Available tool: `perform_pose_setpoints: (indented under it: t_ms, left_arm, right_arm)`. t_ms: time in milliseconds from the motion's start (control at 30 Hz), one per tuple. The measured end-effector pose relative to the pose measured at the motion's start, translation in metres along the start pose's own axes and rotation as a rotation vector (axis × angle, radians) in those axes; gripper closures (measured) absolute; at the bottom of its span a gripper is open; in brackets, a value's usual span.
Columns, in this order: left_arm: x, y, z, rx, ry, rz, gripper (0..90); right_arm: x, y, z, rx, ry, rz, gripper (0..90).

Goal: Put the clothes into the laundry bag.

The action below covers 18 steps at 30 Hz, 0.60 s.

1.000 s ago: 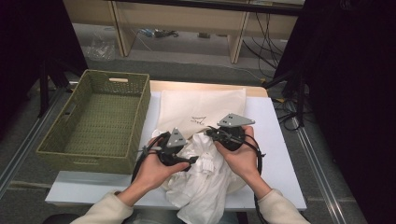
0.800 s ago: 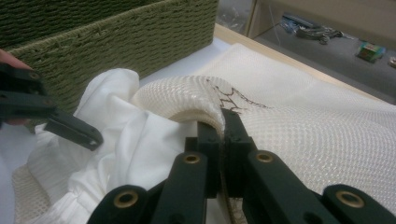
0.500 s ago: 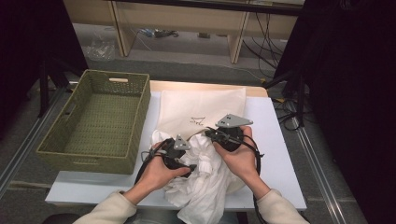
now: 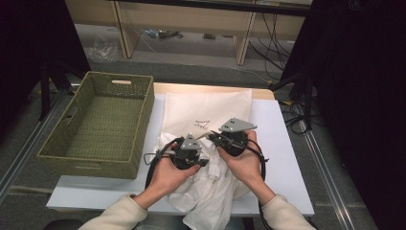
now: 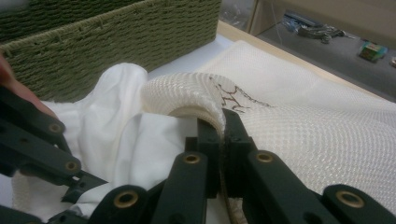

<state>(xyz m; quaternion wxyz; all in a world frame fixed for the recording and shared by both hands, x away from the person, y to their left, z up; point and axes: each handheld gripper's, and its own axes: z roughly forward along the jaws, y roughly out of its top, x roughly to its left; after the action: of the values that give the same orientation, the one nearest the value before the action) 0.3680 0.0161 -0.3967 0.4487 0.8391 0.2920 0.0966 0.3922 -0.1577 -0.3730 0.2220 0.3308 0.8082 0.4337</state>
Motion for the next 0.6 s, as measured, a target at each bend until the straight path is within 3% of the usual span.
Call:
perform_pose_setpoints:
  t_ms: [67,100,200,267,333,367,433,500,567,600]
  left_arm:
    - [0.001,0.006,0.005,-0.005,-0.001,-0.005,81.7]
    - [0.002,0.008,0.009,-0.005,0.011,-0.016,81.8]
    - [0.012,0.009,0.025,-0.007,0.054,-0.035,81.9]
    - [0.021,0.007,0.033,0.023,0.086,-0.019,81.4]
    - [0.026,0.004,0.038,0.032,0.068,-0.058,80.1]
    - [0.026,0.004,0.037,0.034,0.074,-0.043,78.8]
    - [0.02,0.004,0.032,0.019,0.081,-0.011,70.8]
    - [0.014,0.003,0.018,0.031,0.09,0.031,54.4]
    - [0.008,0.001,0.002,0.022,0.071,0.04,38.2]
    - [0.007,0.0,-0.008,0.008,0.08,0.048,33.5]
  right_arm:
    - [0.001,0.0,-0.001,0.006,0.004,-0.006,89.0]
    - [0.002,0.0,-0.001,0.0,-0.001,-0.025,89.0]
    - [0.006,0.001,0.0,0.005,0.013,-0.02,89.0]
    - [0.008,0.0,0.001,0.004,0.022,-0.031,89.0]
    - [0.009,0.0,0.001,0.013,0.025,-0.022,89.0]
    - [0.008,0.0,0.001,0.014,0.024,-0.024,89.0]
    - [0.006,0.0,0.0,0.017,0.02,-0.029,89.0]
    - [0.004,0.0,-0.001,0.015,0.016,-0.007,89.0]
    - [0.001,0.001,-0.001,0.008,0.01,-0.02,88.9]
    - [0.0,0.0,-0.002,0.001,0.003,-0.021,88.9]
